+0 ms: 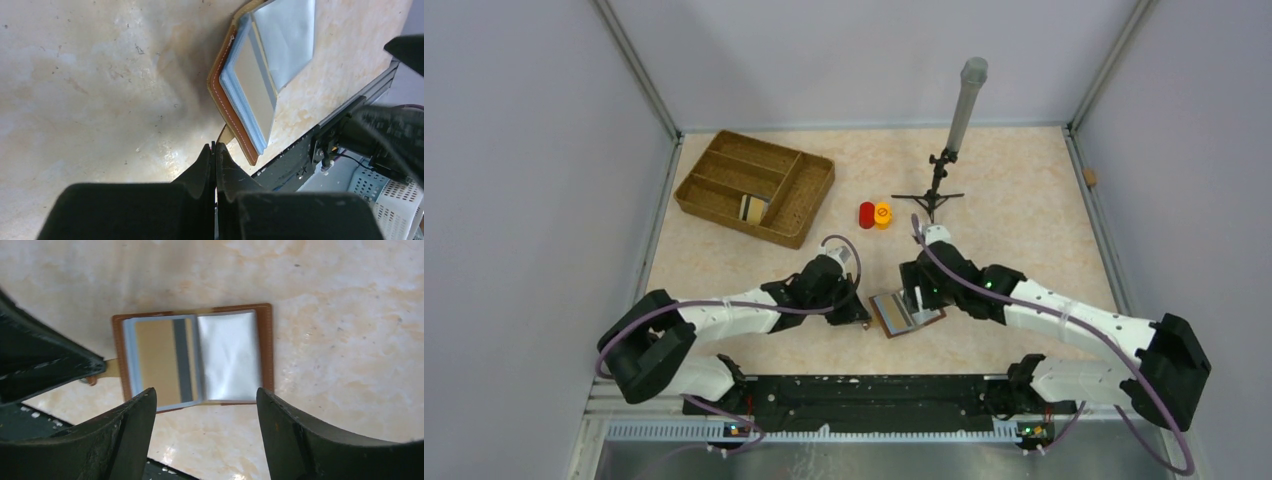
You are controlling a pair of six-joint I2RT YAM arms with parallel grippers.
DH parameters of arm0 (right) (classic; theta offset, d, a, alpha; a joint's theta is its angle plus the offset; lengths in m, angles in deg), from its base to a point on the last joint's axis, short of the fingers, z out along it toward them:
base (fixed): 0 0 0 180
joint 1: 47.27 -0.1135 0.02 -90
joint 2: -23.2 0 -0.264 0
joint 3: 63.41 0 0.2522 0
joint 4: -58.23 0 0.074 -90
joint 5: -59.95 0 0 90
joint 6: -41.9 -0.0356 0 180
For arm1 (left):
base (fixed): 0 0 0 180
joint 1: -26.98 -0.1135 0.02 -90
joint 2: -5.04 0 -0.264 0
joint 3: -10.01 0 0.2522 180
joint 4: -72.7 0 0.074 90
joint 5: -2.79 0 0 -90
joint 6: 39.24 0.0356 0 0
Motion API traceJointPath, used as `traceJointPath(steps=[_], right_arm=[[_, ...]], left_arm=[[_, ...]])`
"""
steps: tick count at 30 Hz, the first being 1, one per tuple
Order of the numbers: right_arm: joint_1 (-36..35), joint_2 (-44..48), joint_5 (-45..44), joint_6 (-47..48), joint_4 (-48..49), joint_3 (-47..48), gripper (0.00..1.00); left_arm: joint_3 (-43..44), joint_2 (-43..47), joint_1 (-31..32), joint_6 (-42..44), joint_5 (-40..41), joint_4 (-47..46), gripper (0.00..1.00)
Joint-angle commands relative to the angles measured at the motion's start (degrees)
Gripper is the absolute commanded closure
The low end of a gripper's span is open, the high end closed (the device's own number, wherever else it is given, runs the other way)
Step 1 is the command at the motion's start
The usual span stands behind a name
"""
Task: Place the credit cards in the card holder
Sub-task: Turn over the card slot in the card holder.
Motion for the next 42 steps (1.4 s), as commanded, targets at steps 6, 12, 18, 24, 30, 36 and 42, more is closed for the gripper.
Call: traceJointPath(steps=[6,12,18,24,30,36,42], right_arm=[[-7.9,-5.0,-1.0,-0.2,6.5,2.1,0.29],[-10.1,-10.8,-0.7,-0.9,9.4,2.3,0.32],[-11.0,-13.4,-0.5,-1.0,10.6,2.2,0.33],[-11.9,-15.8,-4.2,-2.1,8.9,2.7,0.33],[-12.4,-16.2,-7.2,-2.6,7.7,3.0,0.34],[-13.0,-14.6,-10.2,-3.2,6.1,3.6,0.36],[-12.9,-12.7,-9.4,-3.1,6.0,3.8,0.36]], left_arm=[[-1.2,2.6,0.2,-0.4,-0.4,-2.7,1.00],[-1.2,3.1,0.2,-0.5,0.1,-2.4,1.00],[-1.4,3.1,0.3,-0.6,0.2,-2.3,1.00],[-1.4,3.2,0.2,-0.6,0.2,-2.3,1.00],[-1.5,3.3,0.2,-0.8,0.5,-2.1,1.00],[-1.4,3.4,0.2,-0.8,1.7,-0.7,1.00],[-1.4,3.0,0.1,-0.5,2.7,0.1,1.00]])
